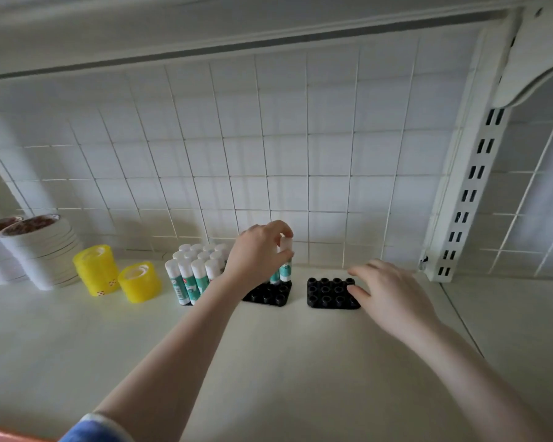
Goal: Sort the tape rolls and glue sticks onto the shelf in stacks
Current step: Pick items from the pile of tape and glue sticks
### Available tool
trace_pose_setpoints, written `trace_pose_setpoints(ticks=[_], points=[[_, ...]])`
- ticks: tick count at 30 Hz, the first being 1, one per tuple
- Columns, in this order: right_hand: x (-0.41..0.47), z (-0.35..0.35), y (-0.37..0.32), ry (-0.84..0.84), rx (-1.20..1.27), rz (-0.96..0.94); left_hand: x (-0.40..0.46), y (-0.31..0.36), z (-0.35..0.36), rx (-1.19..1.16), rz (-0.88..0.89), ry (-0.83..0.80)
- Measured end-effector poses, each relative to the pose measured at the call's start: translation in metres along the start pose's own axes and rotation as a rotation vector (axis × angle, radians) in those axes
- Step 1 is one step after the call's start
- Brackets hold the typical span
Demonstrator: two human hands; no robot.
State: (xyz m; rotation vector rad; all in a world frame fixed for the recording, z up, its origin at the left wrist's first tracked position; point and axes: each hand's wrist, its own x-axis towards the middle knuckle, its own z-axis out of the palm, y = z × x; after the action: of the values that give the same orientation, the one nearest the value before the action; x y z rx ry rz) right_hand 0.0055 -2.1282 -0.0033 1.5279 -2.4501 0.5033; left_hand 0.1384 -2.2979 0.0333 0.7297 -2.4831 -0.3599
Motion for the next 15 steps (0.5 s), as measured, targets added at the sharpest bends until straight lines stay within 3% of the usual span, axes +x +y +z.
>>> trace_pose_setpoints(ticks=[15], points=[[0.0030, -0.0002, 0.0038, -0.006, -0.010, 0.003, 0.0059, -0.0087, 0.0071, -0.002, 0.006, -0.061]])
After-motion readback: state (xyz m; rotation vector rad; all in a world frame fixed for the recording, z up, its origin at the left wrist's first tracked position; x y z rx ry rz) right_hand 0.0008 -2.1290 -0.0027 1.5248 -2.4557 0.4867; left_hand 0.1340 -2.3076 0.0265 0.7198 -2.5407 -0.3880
